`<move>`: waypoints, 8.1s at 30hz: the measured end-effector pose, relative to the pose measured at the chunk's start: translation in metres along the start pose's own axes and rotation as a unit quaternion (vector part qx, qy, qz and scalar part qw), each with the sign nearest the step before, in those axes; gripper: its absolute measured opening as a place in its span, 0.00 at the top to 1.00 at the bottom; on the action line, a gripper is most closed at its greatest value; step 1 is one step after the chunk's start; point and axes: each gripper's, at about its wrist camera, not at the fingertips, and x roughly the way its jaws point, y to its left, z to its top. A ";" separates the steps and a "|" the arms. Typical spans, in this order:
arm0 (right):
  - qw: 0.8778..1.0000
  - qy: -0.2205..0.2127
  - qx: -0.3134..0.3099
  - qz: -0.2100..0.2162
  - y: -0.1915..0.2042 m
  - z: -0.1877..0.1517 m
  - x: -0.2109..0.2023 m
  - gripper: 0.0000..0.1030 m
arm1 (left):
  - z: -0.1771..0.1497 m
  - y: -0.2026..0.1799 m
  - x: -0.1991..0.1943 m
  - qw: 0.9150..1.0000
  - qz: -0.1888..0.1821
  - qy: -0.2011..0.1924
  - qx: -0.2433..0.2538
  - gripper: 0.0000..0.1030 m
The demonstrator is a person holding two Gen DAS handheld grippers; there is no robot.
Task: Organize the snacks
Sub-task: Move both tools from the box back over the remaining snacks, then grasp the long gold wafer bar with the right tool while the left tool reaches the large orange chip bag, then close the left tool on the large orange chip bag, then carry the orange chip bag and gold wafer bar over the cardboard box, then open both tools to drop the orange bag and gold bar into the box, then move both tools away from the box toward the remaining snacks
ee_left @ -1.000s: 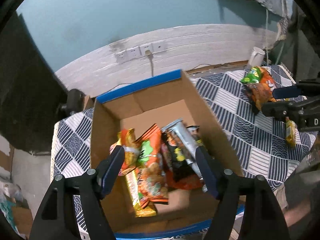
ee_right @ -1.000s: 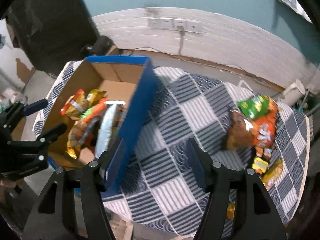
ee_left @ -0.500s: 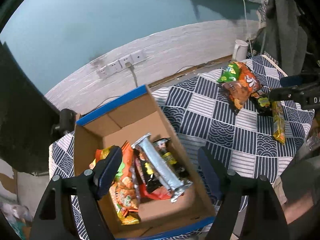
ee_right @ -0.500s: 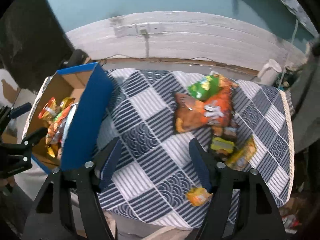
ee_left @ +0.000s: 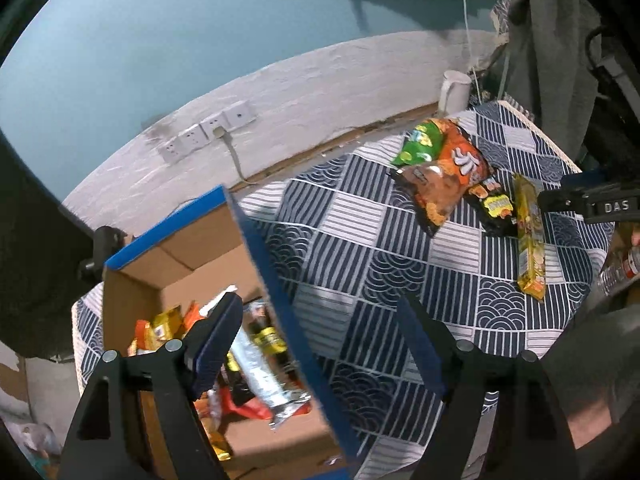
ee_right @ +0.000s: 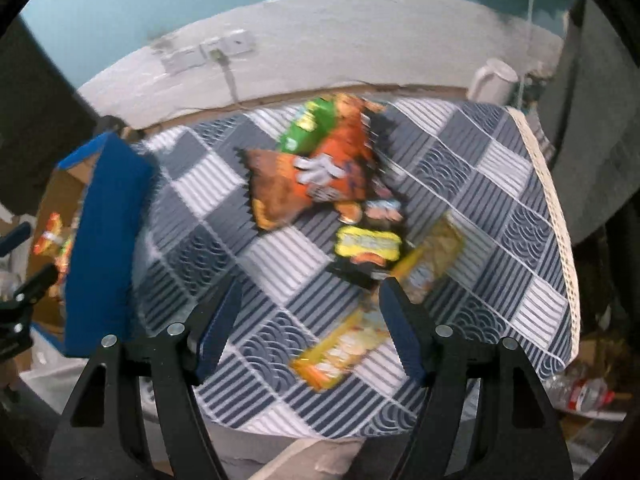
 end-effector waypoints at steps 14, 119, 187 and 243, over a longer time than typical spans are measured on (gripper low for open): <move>0.994 0.074 0.072 -0.039 -0.049 -0.021 0.070 0.31 | 0.011 -0.057 0.049 0.998 -0.020 0.019 0.052 0.21; 0.996 -0.047 0.000 -0.077 -0.112 0.010 -0.010 0.71 | 0.084 -0.142 0.090 0.988 -0.095 0.005 0.120 0.67; 0.967 -0.040 -0.243 0.069 0.268 0.058 0.006 0.71 | -0.063 0.177 -0.025 0.985 0.047 -0.021 -0.163 0.67; 0.984 -0.044 -0.169 0.041 0.170 0.053 -0.006 0.38 | -0.023 0.107 -0.024 0.995 0.039 -0.036 -0.086 0.21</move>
